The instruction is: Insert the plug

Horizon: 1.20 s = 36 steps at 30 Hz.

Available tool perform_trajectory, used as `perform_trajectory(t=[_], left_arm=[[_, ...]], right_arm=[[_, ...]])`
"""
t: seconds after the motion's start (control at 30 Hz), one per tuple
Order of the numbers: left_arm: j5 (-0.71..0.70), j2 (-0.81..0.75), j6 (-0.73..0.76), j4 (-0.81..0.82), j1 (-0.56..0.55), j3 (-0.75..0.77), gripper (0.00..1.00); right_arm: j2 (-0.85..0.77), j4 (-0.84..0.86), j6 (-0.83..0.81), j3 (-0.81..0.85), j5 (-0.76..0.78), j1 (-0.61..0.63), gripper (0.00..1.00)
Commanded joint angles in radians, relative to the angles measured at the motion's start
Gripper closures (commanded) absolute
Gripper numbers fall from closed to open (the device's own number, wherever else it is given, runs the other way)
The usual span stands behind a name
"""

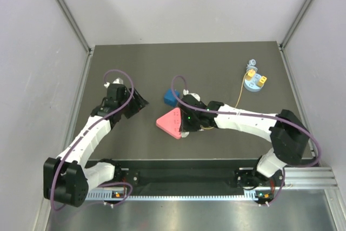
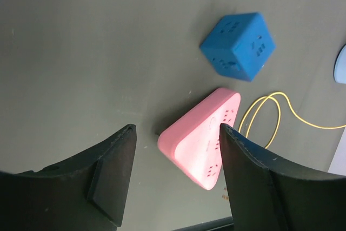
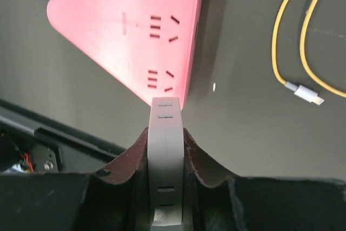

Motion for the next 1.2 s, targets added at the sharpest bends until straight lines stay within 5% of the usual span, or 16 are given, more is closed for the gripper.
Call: perform_trajectory(t=[0.0, 1.17], left_arm=[[0.004, -0.051, -0.038, 0.057, 0.001, -0.036, 0.33], [0.039, -0.011, -0.013, 0.114, 0.001, -0.116, 0.33]], right_arm=[[0.044, -0.022, 0.03, 0.099, 0.087, 0.017, 1.0], [0.241, -0.163, 0.014, 0.288, 0.113, 0.043, 1.0]])
